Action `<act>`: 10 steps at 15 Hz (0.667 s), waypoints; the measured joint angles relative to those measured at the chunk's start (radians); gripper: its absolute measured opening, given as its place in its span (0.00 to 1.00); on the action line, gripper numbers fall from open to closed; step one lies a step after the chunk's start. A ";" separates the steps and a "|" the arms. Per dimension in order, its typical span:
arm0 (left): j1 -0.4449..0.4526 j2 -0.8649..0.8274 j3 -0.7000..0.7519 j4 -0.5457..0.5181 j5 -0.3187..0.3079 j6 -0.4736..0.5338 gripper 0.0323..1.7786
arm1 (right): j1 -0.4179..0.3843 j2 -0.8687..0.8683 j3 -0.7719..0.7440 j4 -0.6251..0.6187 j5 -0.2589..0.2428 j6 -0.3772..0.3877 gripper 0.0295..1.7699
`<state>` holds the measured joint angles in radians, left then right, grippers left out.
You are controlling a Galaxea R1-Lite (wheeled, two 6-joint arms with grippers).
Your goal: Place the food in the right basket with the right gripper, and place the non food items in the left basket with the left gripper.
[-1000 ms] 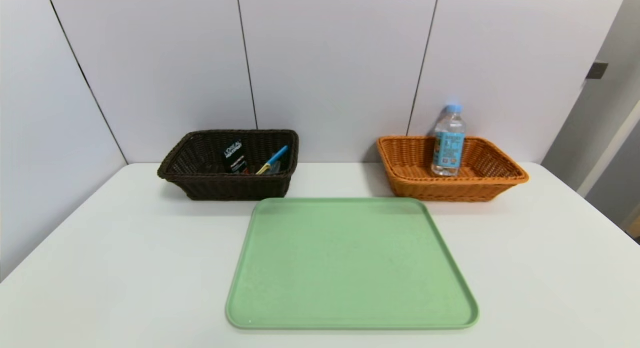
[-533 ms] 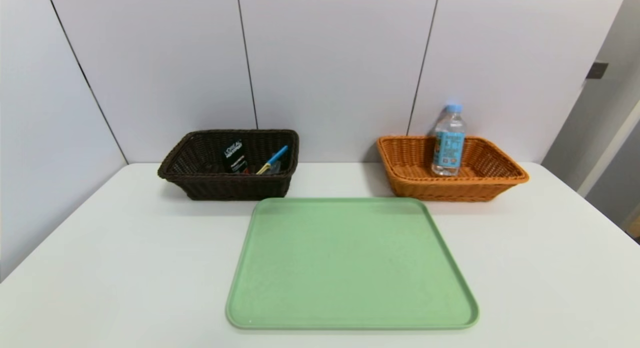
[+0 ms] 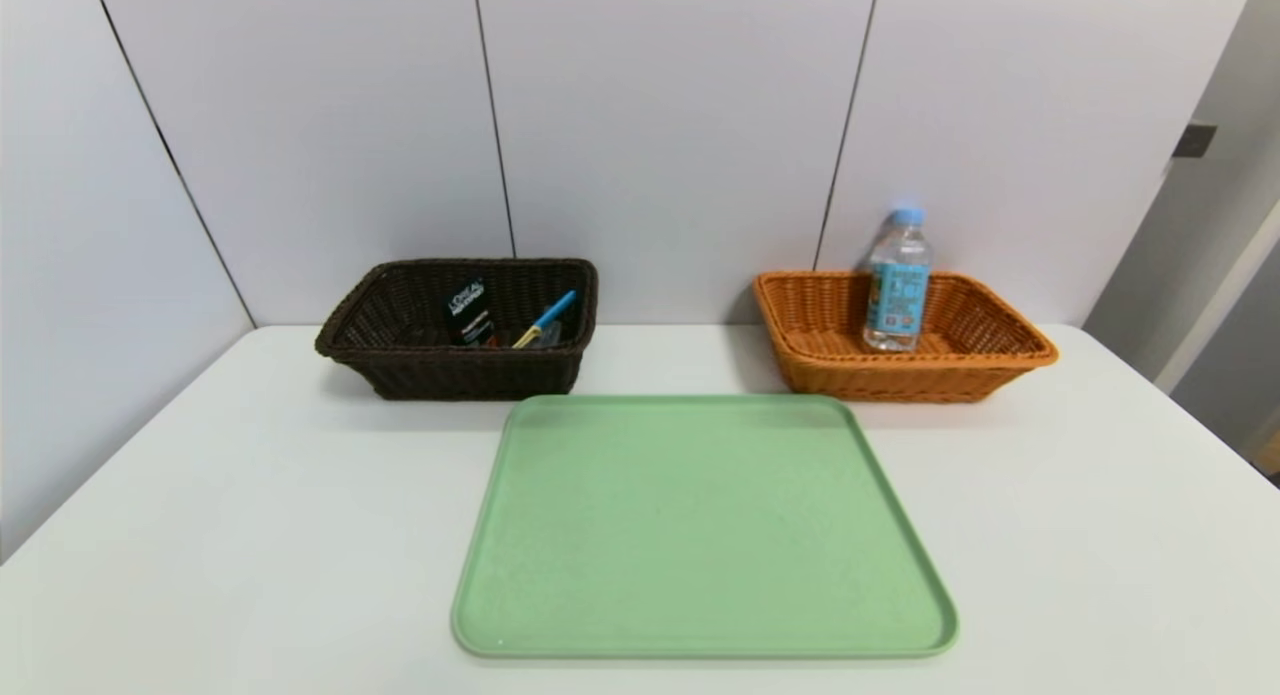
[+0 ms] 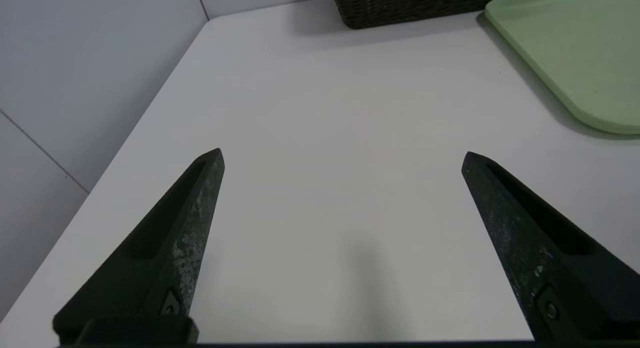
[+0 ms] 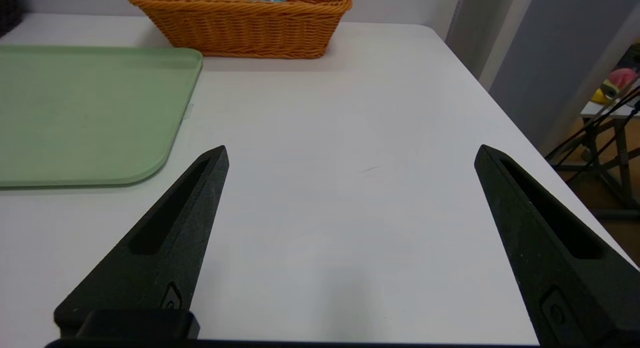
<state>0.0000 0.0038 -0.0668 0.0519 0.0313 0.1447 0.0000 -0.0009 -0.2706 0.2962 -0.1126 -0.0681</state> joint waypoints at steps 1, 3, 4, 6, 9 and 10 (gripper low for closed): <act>0.000 -0.001 0.013 -0.016 -0.017 0.001 0.95 | 0.000 0.000 0.051 -0.054 0.000 -0.004 0.96; 0.000 -0.002 0.040 -0.020 -0.055 0.002 0.95 | 0.000 0.000 0.155 -0.176 0.011 -0.026 0.96; -0.001 -0.003 0.051 -0.032 -0.064 -0.002 0.95 | 0.000 0.000 0.190 -0.240 0.040 -0.025 0.96; -0.001 -0.003 0.063 -0.047 -0.074 -0.007 0.95 | 0.000 0.000 0.242 -0.286 0.116 -0.008 0.96; 0.000 -0.003 0.066 -0.048 -0.070 -0.046 0.95 | 0.001 0.000 0.266 -0.291 0.140 0.001 0.96; 0.000 -0.003 0.066 -0.049 -0.068 -0.053 0.95 | 0.001 0.000 0.269 -0.292 0.140 -0.001 0.96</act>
<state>0.0000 0.0009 -0.0004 0.0032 -0.0370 0.0913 0.0009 -0.0009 -0.0017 0.0038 0.0272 -0.0696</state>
